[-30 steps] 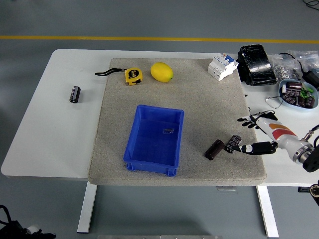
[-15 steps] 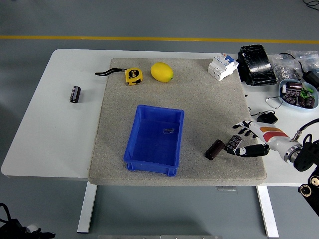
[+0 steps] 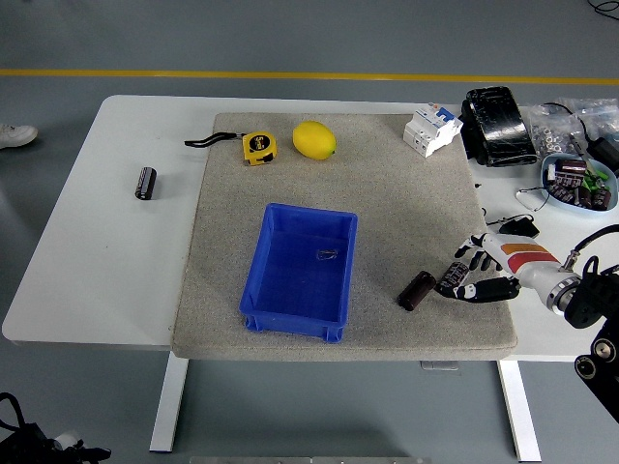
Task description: Pick up the battery,place it into the box
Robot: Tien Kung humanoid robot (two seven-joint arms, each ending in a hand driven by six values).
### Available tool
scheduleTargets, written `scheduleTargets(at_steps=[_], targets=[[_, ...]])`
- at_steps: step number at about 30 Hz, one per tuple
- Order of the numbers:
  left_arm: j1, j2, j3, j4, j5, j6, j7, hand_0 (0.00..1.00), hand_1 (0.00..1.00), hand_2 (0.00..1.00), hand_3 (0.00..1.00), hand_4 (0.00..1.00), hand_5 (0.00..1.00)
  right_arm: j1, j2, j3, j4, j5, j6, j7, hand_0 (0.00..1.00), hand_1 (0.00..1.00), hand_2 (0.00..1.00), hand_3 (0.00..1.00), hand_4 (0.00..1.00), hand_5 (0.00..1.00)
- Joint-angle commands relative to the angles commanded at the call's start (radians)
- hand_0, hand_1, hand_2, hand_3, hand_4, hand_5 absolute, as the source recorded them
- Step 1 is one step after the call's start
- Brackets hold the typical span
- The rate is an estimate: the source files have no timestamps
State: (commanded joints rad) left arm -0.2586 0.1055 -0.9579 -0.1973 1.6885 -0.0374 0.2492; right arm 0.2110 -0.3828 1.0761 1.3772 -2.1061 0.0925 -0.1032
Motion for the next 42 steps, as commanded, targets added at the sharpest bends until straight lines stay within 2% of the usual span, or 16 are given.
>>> scheduleTargets(at_steps=[15,17,21,22,27,28,42], targets=[[-0.003,-0.001,0.017,-0.002,-0.022,0.0,0.0,0.553,0.515,0.609,0.604,0.592,0.654,0.037,0.01,-0.043,-0.026,-0.013,-0.001,-0.023,0.412,0.474,0.5,0.656,0.998,0.557],[-0.004,-0.001,0.019,-0.003,-0.023,0.0,0.0,0.555,0.515,0.612,0.605,0.592,0.654,0.039,0.011,-0.048,-0.028,-0.013,-0.002,-0.026,0.388,0.458,0.489,0.646,0.998,0.557],[-0.004,-0.001,0.023,-0.003,-0.029,0.0,0.0,0.555,0.515,0.612,0.605,0.592,0.654,0.041,0.011,-0.06,-0.027,-0.013,-0.015,-0.037,0.388,0.458,0.489,0.646,0.998,0.557],[-0.004,-0.001,0.023,-0.003,-0.03,0.0,0.0,0.552,0.515,0.61,0.605,0.592,0.654,0.042,0.011,-0.063,-0.027,-0.014,-0.016,-0.038,0.326,0.399,0.448,0.583,0.998,0.538],[-0.006,-0.001,0.028,-0.004,-0.034,-0.001,0.0,0.552,0.515,0.61,0.605,0.592,0.654,0.047,0.013,-0.07,-0.037,-0.018,-0.038,-0.05,0.326,0.399,0.448,0.583,0.998,0.538],[-0.007,-0.001,0.029,-0.004,-0.035,-0.001,0.0,0.553,0.514,0.609,0.604,0.592,0.653,0.047,0.012,-0.072,-0.039,-0.019,-0.041,-0.051,0.289,0.373,0.4,0.494,0.998,0.473],[-0.009,-0.001,0.04,-0.005,-0.047,-0.002,-0.001,0.553,0.514,0.608,0.606,0.591,0.653,0.058,0.014,-0.094,-0.06,-0.006,-0.058,-0.058,0.254,0.339,0.377,0.444,0.998,0.462]])
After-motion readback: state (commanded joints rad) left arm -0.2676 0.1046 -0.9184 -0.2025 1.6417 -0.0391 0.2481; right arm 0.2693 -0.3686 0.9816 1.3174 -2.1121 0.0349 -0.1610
